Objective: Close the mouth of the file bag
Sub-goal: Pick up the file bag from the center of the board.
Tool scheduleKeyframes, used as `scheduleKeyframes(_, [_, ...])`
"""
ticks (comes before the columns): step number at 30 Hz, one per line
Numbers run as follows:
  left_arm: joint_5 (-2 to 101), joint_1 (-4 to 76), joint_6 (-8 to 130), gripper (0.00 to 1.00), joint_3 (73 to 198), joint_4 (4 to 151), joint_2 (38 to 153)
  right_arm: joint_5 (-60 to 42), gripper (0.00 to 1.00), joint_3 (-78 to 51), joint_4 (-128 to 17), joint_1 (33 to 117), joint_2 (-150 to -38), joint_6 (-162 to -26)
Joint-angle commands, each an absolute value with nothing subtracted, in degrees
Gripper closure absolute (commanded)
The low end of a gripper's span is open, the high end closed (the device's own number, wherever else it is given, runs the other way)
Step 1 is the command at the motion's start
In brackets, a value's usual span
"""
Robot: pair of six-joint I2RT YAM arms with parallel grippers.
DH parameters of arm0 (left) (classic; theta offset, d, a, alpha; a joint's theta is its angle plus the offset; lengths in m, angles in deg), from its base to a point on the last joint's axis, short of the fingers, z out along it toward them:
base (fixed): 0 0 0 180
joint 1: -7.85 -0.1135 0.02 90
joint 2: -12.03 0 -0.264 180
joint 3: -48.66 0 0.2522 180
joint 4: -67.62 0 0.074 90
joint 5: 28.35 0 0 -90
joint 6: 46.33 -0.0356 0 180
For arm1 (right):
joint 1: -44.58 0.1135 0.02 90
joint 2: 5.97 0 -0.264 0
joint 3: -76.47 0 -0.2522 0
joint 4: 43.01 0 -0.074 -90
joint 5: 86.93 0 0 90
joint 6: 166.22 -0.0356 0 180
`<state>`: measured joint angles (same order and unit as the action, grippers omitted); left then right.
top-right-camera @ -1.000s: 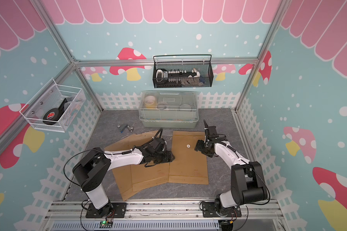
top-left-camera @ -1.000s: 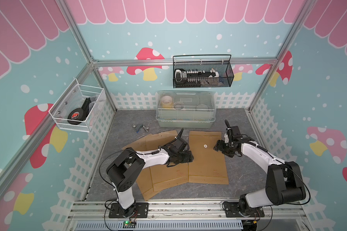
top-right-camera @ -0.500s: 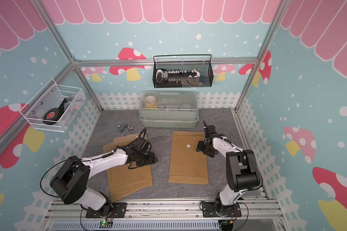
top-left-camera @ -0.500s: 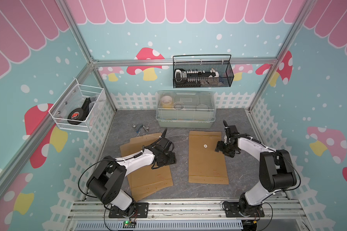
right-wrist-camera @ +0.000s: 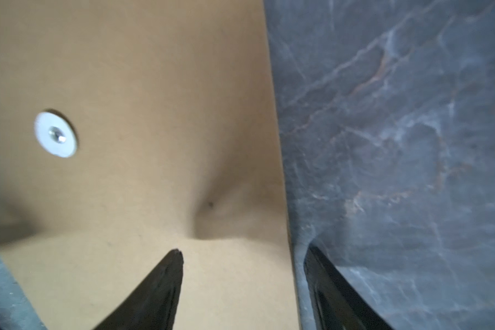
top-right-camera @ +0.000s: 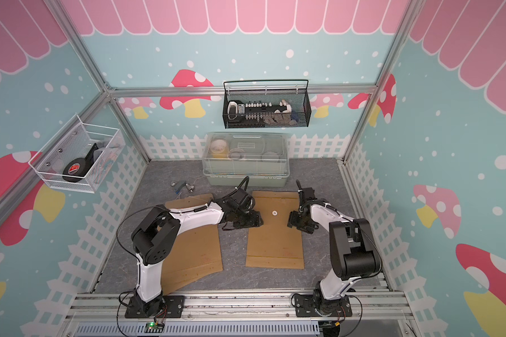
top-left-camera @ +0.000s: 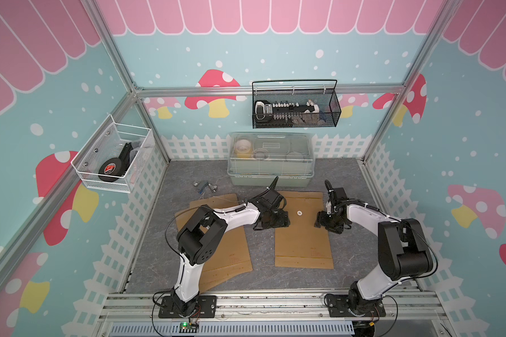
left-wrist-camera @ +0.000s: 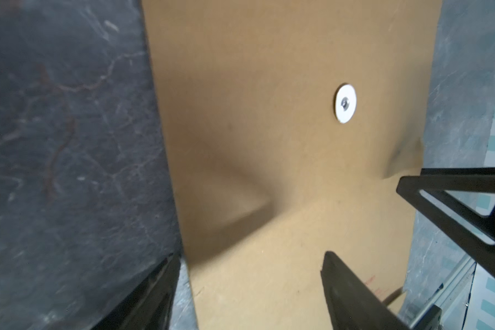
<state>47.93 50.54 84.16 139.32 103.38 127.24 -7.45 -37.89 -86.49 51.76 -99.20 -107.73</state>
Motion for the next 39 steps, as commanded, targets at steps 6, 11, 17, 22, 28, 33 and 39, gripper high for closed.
scheduleKeyframes(6, [45.8, 51.2, 83.6, 0.23, 134.8, 102.8, 127.0, -29.7, 0.37, -44.2, -76.3, 51.7, -94.3, -108.5])
scheduleKeyframes(11, [45.2, 50.6, 83.6, 0.24, 132.6, 101.6, 125.4, -38.4, 0.40, -46.9, -73.0, 51.7, -88.3, -110.3])
scheduleKeyframes(17, [43.7, 50.1, 84.2, 0.25, 130.0, 97.9, 124.2, -38.4, 0.47, -50.7, -69.7, 51.7, -87.1, -110.9])
scheduleKeyframes(22, [42.5, 50.2, 84.9, 0.27, 129.0, 96.1, 124.0, -32.6, 0.58, -52.4, -70.4, 51.7, -89.1, -111.3])
scheduleKeyframes(28, [42.2, 50.0, 85.3, 0.31, 126.8, 95.6, 122.4, -25.7, 0.78, -53.3, -74.0, 51.8, -88.7, -111.9])
scheduleKeyframes(33, [40.4, 49.3, 86.5, 0.32, 125.3, 95.5, 119.9, -22.4, 0.89, -53.1, -77.0, 51.7, -88.0, -112.4])
scheduleKeyframes(39, [38.7, 47.0, 88.2, 0.30, 122.8, 94.5, 116.7, -19.7, 0.99, -52.2, -80.9, 51.1, -87.7, -111.6])
